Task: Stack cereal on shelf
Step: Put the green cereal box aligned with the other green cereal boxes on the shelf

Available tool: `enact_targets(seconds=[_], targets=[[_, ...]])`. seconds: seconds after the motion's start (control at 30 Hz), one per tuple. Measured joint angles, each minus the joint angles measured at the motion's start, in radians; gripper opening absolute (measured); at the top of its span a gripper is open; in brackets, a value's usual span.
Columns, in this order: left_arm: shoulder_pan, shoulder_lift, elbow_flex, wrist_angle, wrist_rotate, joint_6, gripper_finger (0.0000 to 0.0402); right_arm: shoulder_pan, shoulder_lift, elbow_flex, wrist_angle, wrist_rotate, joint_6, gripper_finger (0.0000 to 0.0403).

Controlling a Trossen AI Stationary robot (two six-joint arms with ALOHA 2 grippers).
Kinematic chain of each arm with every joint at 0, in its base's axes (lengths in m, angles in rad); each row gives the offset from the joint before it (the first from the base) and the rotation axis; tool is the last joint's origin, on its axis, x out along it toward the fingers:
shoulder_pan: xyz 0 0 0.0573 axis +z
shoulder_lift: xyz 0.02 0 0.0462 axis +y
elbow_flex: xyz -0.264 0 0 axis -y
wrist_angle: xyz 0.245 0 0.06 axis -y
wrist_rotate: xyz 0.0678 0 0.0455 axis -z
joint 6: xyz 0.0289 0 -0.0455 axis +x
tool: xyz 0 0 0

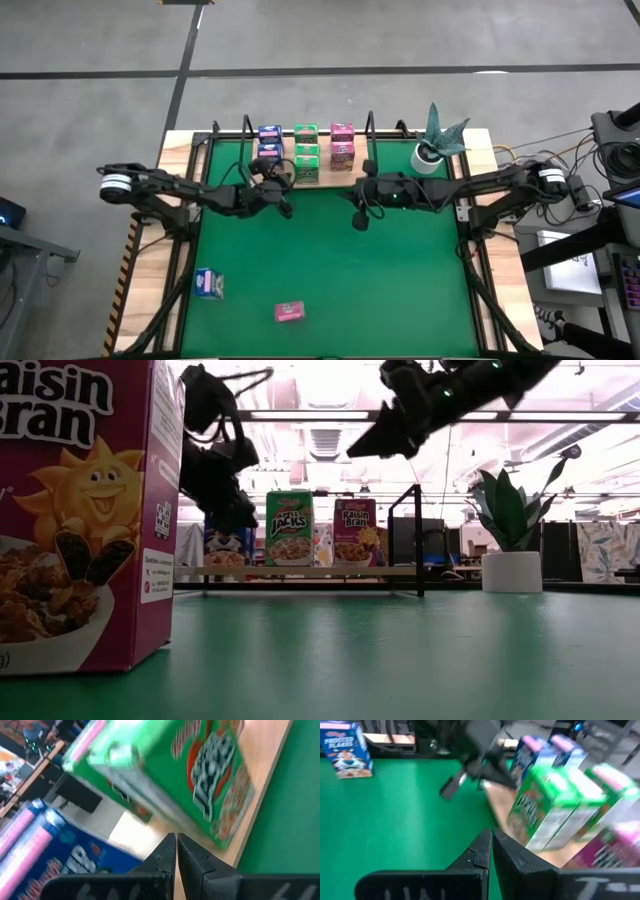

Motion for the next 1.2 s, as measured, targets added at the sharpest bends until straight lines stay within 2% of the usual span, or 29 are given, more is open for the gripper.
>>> enact_targets(seconds=[0.23, 0.47, 0.7, 0.8, 0.9, 1.2], targets=[[0.011, 0.067, 0.026, 0.019, 0.001, 0.006, 0.0000, -0.064, 0.055, 0.164, -0.132, 0.000, -0.088, 0.0009], [0.013, 0.101, 0.062, 0.008, 0.001, 0.017, 0.0000, -0.077, 0.140, 0.282, -0.267, 0.000, -0.122, 0.0009], [0.008, 0.094, 0.057, -0.020, 0.008, -0.018, 0.0000, -0.077, 0.188, 0.303, -0.298, 0.000, -0.128, 0.0009], [0.008, 0.090, 0.055, -0.020, 0.052, -0.037, 0.0000, -0.082, 0.191, 0.292, -0.302, 0.029, -0.128, 0.0009], [0.007, 0.088, 0.056, -0.017, 0.052, -0.040, 0.0000, -0.091, 0.190, 0.288, -0.303, 0.068, -0.128, 0.0009], [0.008, 0.086, 0.056, -0.019, 0.051, -0.042, 0.0000, -0.155, 0.193, 0.288, -0.243, 0.051, -0.182, 0.0009]])
